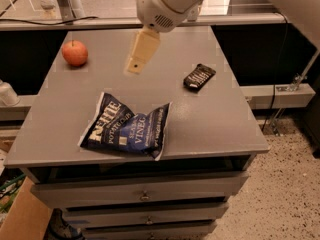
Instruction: Move apple near rxbar chocolate
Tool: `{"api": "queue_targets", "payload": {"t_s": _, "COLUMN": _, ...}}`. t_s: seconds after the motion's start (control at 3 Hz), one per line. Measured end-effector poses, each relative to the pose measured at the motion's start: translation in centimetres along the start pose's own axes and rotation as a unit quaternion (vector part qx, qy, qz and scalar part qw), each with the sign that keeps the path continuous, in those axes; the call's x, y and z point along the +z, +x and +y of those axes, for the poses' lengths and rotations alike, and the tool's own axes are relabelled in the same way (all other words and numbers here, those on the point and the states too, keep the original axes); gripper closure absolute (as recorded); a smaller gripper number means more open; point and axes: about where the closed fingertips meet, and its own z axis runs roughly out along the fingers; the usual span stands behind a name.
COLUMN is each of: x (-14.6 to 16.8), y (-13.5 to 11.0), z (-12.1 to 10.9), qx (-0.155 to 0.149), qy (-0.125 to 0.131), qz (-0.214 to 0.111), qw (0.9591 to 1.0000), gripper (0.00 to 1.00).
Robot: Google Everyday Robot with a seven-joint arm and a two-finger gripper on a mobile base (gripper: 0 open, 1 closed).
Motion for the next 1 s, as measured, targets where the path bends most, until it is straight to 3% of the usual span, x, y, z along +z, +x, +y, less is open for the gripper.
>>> {"api": "queue_targets", "payload": {"t_s": 0.33, "x": 5.0, "y": -1.4, "z": -2.7, "qx": 0.031, "qy": 0.016, "qz": -0.036, "qw": 0.9988, "gripper": 0.0}}
{"api": "queue_targets", "payload": {"t_s": 1.0, "x": 12.7, "y": -3.6, "z": -6.3, "qx": 0.087, "qy": 0.031, "qz": -0.129, "qw": 0.9873, "gripper": 0.0}}
